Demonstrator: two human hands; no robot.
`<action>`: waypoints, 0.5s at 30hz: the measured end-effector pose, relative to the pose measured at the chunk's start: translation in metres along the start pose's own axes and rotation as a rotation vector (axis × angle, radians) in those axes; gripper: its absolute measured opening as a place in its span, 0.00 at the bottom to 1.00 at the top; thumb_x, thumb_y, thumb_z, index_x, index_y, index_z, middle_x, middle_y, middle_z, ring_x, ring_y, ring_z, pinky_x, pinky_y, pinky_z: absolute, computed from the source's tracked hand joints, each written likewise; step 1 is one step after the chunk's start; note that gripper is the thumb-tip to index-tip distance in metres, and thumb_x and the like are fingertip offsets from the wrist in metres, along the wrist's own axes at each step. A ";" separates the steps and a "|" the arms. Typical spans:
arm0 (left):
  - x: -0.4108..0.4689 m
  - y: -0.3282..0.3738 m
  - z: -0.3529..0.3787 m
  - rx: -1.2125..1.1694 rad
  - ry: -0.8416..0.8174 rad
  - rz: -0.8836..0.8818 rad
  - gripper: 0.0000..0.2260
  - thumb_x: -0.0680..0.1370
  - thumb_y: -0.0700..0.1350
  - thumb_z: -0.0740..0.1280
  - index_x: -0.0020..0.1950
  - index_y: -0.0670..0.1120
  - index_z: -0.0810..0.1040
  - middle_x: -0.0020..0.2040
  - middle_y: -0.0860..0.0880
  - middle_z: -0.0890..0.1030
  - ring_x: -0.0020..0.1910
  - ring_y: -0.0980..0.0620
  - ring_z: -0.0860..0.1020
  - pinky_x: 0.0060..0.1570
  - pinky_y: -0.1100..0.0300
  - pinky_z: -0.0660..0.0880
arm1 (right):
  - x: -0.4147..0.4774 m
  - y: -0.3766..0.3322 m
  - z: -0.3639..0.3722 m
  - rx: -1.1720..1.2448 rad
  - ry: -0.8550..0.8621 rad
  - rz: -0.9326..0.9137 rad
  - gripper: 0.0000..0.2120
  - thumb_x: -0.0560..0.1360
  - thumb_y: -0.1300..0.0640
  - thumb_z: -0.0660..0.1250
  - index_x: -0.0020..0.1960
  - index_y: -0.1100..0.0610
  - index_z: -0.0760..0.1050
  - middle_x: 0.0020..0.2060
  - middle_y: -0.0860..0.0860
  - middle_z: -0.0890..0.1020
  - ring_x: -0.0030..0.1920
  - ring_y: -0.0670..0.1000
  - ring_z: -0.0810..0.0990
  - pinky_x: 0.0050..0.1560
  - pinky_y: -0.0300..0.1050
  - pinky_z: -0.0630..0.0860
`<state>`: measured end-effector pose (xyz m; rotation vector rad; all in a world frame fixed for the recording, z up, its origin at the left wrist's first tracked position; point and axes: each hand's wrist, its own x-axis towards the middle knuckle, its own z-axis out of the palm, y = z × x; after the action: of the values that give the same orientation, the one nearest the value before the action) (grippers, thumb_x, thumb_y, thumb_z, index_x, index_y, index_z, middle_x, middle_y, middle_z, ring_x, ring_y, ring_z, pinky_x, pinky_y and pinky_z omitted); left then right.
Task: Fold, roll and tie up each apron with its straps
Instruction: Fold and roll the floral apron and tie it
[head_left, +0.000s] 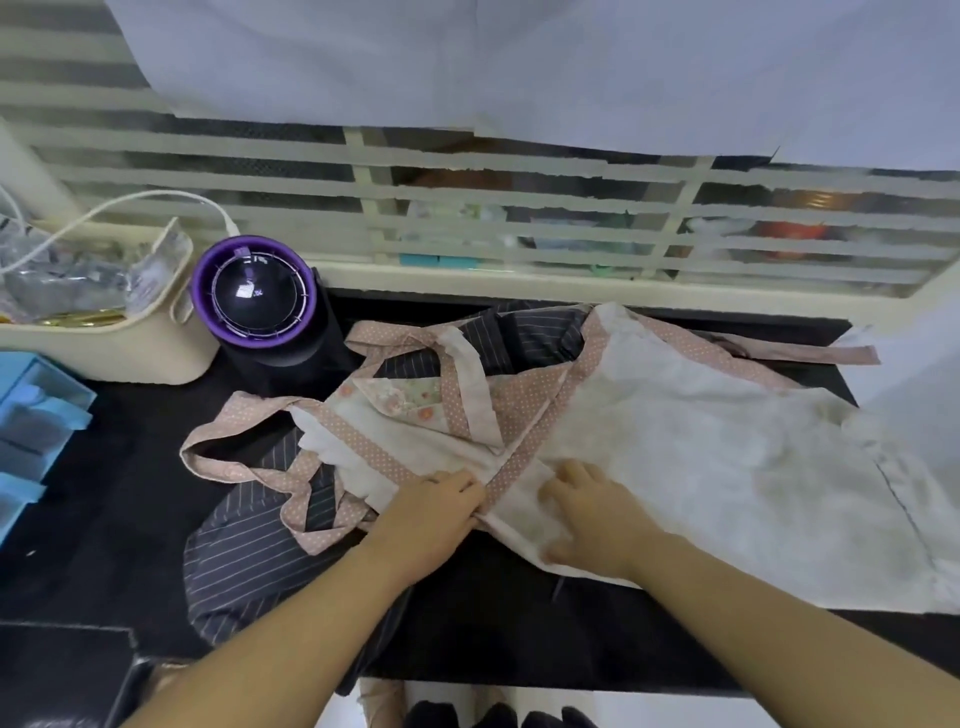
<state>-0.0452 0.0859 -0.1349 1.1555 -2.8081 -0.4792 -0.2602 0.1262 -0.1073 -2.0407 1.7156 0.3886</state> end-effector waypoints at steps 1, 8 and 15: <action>-0.001 0.001 -0.001 0.007 0.069 0.031 0.02 0.74 0.46 0.66 0.43 0.49 0.76 0.41 0.54 0.78 0.37 0.52 0.79 0.40 0.65 0.65 | 0.000 0.000 0.000 -0.018 -0.025 0.001 0.21 0.74 0.45 0.66 0.62 0.53 0.70 0.62 0.52 0.69 0.66 0.56 0.68 0.62 0.49 0.67; -0.005 0.013 -0.064 0.070 0.589 0.267 0.02 0.77 0.44 0.64 0.45 0.49 0.74 0.41 0.53 0.80 0.40 0.52 0.76 0.50 0.58 0.71 | -0.019 -0.003 -0.078 0.303 -0.274 -0.127 0.12 0.77 0.50 0.66 0.47 0.60 0.77 0.43 0.51 0.81 0.42 0.47 0.77 0.45 0.39 0.72; -0.042 -0.017 -0.085 0.158 0.564 0.077 0.06 0.75 0.49 0.64 0.44 0.49 0.79 0.44 0.51 0.77 0.39 0.52 0.73 0.40 0.58 0.72 | -0.005 -0.007 -0.111 0.483 -0.324 -0.171 0.06 0.78 0.53 0.64 0.51 0.51 0.79 0.46 0.45 0.83 0.49 0.46 0.82 0.58 0.43 0.75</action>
<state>0.0114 0.0815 -0.0569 1.0025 -2.4088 0.0745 -0.2621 0.0757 -0.0083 -1.6511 1.2787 0.2074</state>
